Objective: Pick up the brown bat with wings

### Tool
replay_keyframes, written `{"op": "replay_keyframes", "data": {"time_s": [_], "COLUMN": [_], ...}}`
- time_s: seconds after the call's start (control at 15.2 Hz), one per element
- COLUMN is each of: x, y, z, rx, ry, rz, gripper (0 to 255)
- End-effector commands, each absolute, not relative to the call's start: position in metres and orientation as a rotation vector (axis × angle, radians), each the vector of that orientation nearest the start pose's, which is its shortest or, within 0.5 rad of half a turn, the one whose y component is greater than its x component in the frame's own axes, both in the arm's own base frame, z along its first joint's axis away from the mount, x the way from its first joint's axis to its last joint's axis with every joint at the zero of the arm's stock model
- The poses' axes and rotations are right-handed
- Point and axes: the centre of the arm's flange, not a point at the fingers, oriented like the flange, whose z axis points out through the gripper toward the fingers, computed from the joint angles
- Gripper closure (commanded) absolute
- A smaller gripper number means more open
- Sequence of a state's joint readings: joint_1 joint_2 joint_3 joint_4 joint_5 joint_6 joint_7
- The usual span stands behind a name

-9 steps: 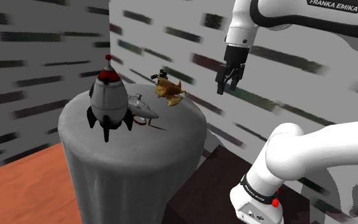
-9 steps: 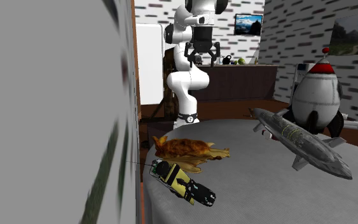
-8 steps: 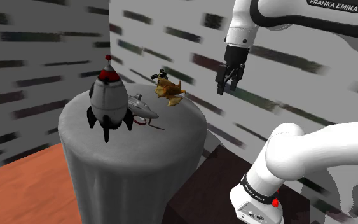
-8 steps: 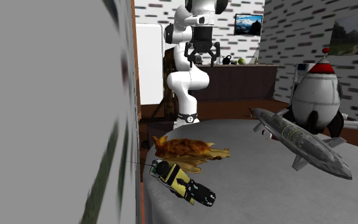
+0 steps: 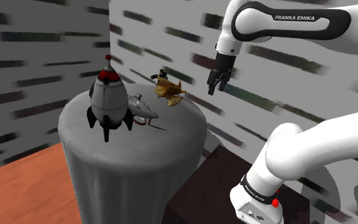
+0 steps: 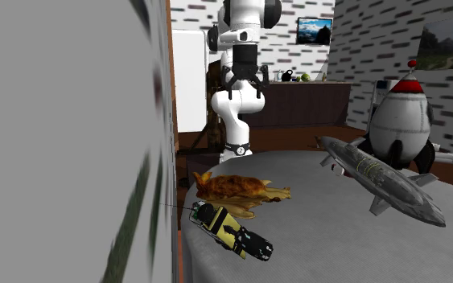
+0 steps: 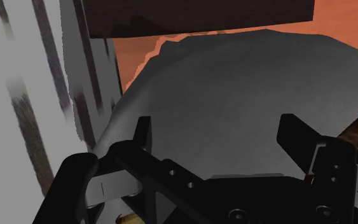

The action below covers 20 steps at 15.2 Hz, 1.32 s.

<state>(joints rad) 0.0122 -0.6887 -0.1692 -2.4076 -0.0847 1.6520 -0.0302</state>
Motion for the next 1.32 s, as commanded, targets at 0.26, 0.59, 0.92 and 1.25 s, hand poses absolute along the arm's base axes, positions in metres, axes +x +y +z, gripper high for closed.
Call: {"op": "replay_keyframes", "data": {"time_s": [0.26,0.59,0.92,1.25], "x": [0.384,0.429,0.476,0.527], "y": [-0.117,-0.152,-0.184,-0.214], "z": [0.509,0.485,0.462,0.442], "rx": [-3.113,-3.111,-3.107,-3.099], "ry": [0.016,-0.066,-0.149,-0.231], "rz": [0.036,-0.022,-0.081,-0.139], "gripper": [0,0,0,0]}}
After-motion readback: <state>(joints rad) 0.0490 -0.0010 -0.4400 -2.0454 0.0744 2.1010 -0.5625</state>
